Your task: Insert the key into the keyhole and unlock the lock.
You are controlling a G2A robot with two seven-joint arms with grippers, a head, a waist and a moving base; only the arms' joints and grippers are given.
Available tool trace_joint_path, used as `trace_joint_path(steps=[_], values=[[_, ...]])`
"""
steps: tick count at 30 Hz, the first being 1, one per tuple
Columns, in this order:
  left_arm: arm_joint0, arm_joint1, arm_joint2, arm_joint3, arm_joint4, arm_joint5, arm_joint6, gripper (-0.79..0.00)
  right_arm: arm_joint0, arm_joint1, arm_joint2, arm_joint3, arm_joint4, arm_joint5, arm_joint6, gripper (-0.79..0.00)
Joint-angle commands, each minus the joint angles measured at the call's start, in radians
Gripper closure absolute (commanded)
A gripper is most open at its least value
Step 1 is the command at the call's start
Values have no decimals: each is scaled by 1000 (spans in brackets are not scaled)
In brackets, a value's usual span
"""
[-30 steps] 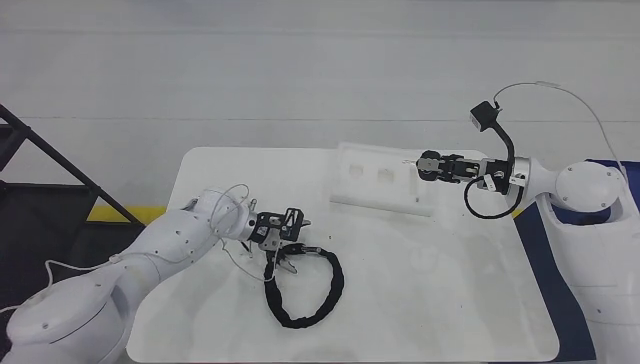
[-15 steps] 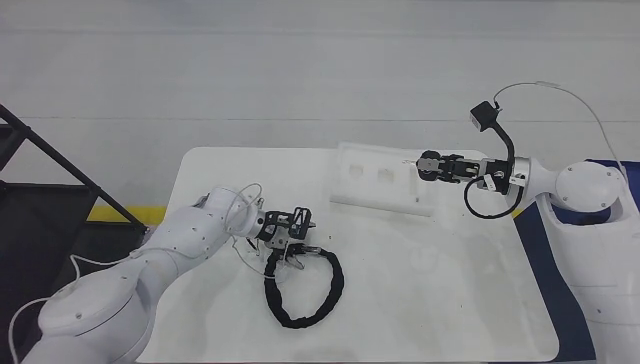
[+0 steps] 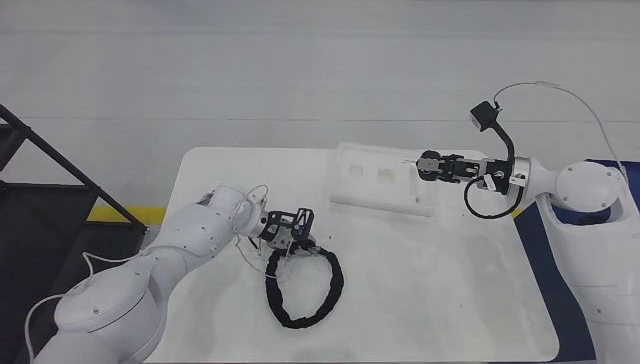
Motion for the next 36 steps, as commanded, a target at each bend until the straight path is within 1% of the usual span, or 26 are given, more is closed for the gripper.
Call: trace_joint_path(steps=[1, 6, 10, 14, 20, 27, 31, 36], values=[[1, -6, 0, 2, 7, -2, 12, 0, 0, 0, 0, 0, 0, 0, 0, 0], [0, -11, -3, -9, -35, 10, 40, 0, 0, 0, 0, 0, 0, 0, 0, 0], [-7, -2, -1, -49, -98, 15, 45, 0, 0, 0, 0, 0, 0, 0, 0, 0], [-11, 19, 0, -112, -174, 17, 46, 0, 0, 0, 0, 0, 0, 0, 0, 0], [-42, 67, 0, -240, -264, 16, 46, 0, -3, 0, -2, -1, -1, 2, -4, 0], [-93, 117, 0, -378, -297, 28, 58, 0, -36, 3, -37, -33, -19, 62, 12, 0], [-115, 135, 0, -430, -317, 29, 59, 0, -60, 7, -41, -42, -15, 69, 20, 0], [-139, 146, 0, -467, -343, 27, 57, 0, -86, 13, -41, -54, -33, 74, 29, 0]])
